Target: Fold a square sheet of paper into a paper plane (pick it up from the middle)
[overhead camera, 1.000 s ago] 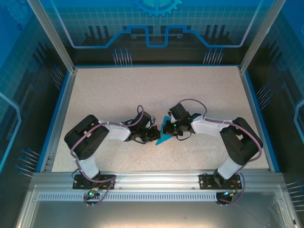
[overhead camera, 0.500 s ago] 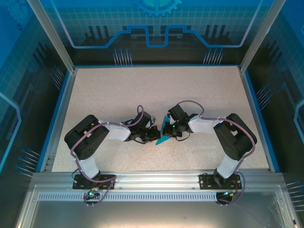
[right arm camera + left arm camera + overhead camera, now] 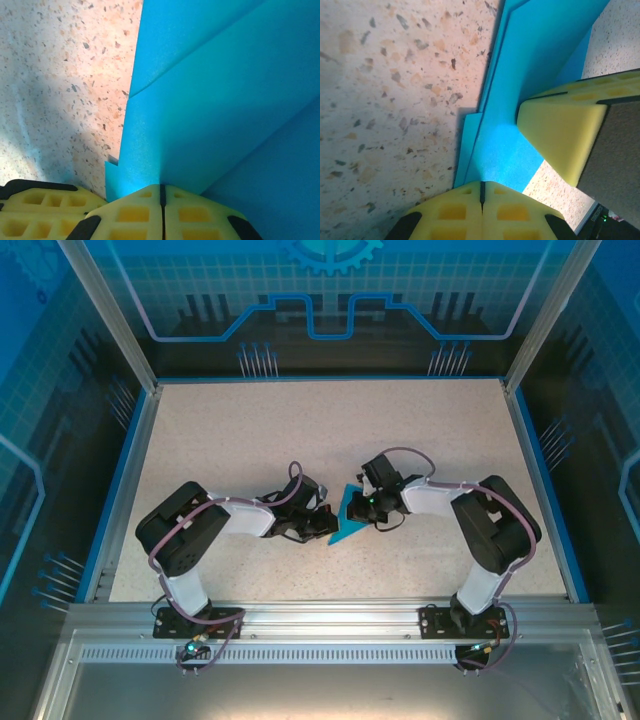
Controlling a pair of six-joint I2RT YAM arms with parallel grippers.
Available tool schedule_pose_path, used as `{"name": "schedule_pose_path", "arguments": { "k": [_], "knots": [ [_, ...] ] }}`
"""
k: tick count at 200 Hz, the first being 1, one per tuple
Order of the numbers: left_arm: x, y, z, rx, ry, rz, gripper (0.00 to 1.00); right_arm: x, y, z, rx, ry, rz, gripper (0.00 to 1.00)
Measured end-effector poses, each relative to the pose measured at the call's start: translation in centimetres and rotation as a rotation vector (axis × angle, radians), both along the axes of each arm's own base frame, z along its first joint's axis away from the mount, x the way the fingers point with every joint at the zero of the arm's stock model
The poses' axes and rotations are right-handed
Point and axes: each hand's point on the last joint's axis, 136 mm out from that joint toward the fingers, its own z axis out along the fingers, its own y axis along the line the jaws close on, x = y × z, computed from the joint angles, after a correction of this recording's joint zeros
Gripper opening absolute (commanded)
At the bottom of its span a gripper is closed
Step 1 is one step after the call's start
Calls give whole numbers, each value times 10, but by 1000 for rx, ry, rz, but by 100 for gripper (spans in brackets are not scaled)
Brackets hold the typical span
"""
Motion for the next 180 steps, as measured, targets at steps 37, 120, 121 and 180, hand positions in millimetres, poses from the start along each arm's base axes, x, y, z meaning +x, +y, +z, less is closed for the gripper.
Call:
{"name": "schedule_pose_path", "arguments": {
  "k": [37, 120, 121, 180],
  "knots": [
    [0, 0, 0, 0, 0, -1, 0, 1, -2, 1, 17, 7, 7, 5],
    [-1, 0, 0, 8, -2, -10, 0, 30, -18, 0, 13, -37, -1, 4],
    [-1, 0, 0, 8, -3, -11, 0, 31, -18, 0, 16, -38, -2, 4],
    [0, 0, 0, 14, -8, -20, 0, 32, -16, 2, 55, -37, 20, 5]
  ]
}}
